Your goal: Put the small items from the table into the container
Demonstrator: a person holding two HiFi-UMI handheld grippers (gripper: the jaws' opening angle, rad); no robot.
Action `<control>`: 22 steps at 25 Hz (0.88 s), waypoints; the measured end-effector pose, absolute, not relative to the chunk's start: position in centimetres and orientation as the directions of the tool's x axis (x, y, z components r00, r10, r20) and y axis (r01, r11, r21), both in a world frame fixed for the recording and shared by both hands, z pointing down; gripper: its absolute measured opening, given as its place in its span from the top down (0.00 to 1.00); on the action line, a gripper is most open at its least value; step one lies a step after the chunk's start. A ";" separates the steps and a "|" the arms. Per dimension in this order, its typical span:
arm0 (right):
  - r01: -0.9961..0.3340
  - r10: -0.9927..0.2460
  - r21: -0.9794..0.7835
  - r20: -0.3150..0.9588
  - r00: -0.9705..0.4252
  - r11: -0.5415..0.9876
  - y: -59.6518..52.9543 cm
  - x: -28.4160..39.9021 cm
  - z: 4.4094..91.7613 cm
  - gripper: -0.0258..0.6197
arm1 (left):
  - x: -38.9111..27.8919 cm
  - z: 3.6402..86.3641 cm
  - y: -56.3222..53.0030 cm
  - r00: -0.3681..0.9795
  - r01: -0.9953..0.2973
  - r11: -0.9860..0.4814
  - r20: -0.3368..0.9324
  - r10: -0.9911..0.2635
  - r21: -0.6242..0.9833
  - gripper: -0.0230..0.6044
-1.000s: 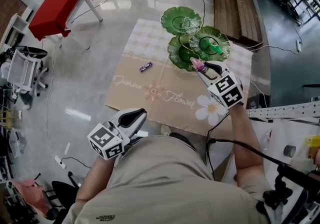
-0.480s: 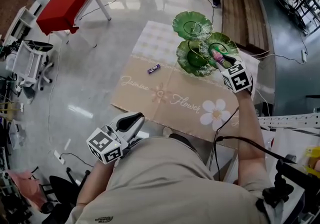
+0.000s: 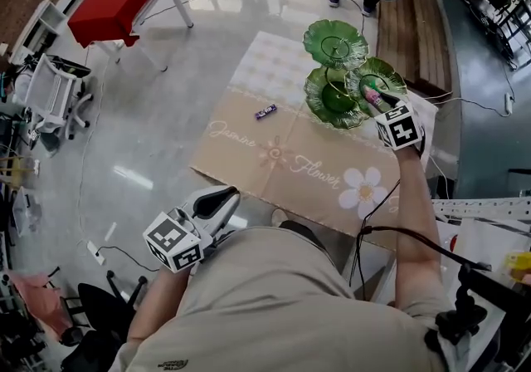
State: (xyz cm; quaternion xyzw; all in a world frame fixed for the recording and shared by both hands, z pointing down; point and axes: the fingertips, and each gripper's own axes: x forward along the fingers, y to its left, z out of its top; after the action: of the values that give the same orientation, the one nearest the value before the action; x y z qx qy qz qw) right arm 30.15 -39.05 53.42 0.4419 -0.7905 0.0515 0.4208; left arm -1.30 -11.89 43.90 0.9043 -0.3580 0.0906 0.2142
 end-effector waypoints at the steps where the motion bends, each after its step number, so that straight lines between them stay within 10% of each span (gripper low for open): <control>1: -0.746 -0.663 0.295 0.706 -0.251 0.597 -39.0 30.2 53.2 0.68 | -1.5 43.9 -11.7 0.727 -0.687 -0.651 0.316 -0.610 0.323 0.93; 22: -0.755 -0.692 0.220 0.608 -0.389 0.618 -22.3 16.7 49.1 0.75 | -9.0 43.4 -4.9 0.780 -0.626 -0.703 0.267 -0.566 0.337 0.93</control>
State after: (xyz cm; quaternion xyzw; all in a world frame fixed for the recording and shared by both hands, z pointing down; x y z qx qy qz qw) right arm 16.73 -22.35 49.14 0.4348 -0.8321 0.0459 0.3414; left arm -9.01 -4.91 43.41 0.9200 -0.3240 0.0719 0.2086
